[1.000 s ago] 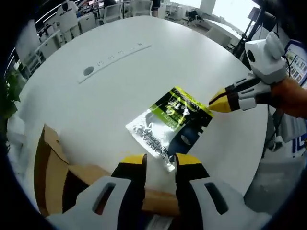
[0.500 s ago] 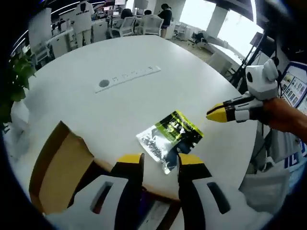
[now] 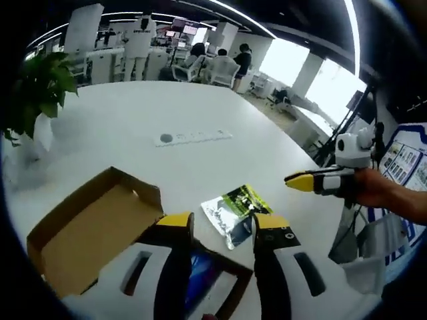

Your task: Operate the shoe box by opening the lid, removing the specified soft item, and placing it in the target area until the item is outside and the box remains undamaged.

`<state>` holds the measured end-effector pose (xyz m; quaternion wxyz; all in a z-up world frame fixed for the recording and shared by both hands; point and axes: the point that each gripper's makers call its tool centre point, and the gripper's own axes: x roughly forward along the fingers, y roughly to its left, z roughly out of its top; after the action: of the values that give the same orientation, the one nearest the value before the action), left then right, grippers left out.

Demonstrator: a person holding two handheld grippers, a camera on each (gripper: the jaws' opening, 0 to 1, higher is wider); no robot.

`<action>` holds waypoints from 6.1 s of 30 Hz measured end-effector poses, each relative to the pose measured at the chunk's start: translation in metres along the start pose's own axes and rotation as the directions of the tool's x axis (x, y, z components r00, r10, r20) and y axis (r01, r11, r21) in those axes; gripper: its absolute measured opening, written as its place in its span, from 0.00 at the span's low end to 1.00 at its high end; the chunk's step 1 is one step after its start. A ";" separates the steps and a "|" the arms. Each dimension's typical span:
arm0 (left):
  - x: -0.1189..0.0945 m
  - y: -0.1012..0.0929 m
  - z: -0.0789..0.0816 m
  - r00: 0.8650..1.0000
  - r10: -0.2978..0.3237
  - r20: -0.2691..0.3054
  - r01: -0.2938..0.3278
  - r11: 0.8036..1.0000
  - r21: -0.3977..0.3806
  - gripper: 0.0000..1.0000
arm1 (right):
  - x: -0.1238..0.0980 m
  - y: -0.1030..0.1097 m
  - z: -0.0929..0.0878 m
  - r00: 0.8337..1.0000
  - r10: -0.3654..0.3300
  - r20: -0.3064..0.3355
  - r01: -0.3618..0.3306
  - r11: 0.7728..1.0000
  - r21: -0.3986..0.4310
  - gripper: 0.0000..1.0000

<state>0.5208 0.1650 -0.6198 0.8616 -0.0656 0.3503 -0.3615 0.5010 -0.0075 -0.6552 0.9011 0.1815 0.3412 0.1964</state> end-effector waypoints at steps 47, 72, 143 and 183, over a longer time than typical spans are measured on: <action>-0.180 0.103 -0.101 0.970 0.222 0.095 -0.213 0.972 -0.102 0.53 | 0.005 0.111 -0.045 0.961 0.264 -0.084 -0.271 0.958 -0.090 0.40; -0.165 0.128 -0.128 0.966 0.223 -0.130 -0.194 0.960 0.201 0.54 | 0.089 0.229 -0.080 0.845 0.359 -0.396 -0.514 0.751 -0.415 0.43; -0.098 0.152 -0.179 0.891 0.194 -0.411 0.039 0.868 0.494 0.57 | 0.179 0.246 -0.167 0.747 0.077 -0.661 -0.657 0.240 -0.714 0.51; -0.084 0.154 -0.194 0.839 0.188 -0.511 0.200 0.766 0.610 0.62 | 0.200 0.245 -0.194 0.637 -0.036 -0.770 -0.771 -0.052 -0.635 0.62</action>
<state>0.4422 0.3609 -0.7748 0.6937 0.3370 0.4345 -0.4652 0.4498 0.3356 -0.7871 0.5136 -0.4426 0.3015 0.6704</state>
